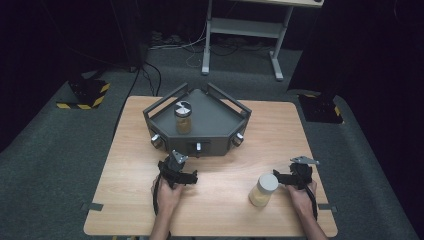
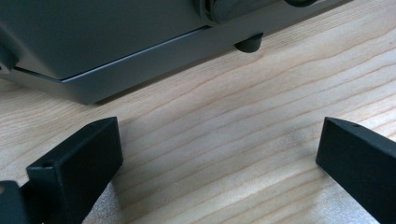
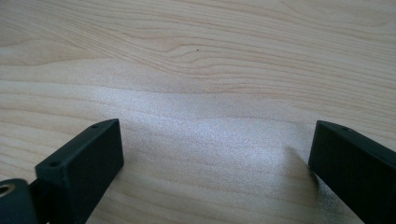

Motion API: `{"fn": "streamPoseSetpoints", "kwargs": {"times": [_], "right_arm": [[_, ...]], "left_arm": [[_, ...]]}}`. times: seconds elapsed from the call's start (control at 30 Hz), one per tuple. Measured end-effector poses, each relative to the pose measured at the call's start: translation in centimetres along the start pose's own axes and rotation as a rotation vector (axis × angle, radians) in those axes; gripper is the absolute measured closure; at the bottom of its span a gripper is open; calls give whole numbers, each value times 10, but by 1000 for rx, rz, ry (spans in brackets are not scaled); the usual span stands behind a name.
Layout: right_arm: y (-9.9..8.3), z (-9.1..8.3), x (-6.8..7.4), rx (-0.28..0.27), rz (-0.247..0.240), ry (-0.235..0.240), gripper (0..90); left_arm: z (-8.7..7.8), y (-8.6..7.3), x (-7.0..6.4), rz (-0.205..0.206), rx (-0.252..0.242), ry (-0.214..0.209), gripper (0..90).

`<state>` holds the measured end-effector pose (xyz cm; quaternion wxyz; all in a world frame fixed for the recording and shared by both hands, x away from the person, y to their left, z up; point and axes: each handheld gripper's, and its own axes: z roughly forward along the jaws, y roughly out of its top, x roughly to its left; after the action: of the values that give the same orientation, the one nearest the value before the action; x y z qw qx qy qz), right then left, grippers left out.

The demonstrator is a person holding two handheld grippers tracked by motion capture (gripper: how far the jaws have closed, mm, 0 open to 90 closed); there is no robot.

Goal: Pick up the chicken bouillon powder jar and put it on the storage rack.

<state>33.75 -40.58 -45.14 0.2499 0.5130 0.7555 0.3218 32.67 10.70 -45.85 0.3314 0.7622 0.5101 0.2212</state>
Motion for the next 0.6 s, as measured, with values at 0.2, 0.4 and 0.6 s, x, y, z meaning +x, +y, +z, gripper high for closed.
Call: {"fn": "streamPoseSetpoints", "kwargs": {"times": [0.2,0.4,0.6], "right_arm": [[-3,-11,-3,-14,-12,2,18],[-7,-23,-8,-27,-25,9,19],[-20,-39,-11,-46,-47,36,21]], "left_arm": [[0,0,0,0,0,0,4],[0,0,0,0,0,0,4],[0,0,0,-1,-1,0,4]]}}
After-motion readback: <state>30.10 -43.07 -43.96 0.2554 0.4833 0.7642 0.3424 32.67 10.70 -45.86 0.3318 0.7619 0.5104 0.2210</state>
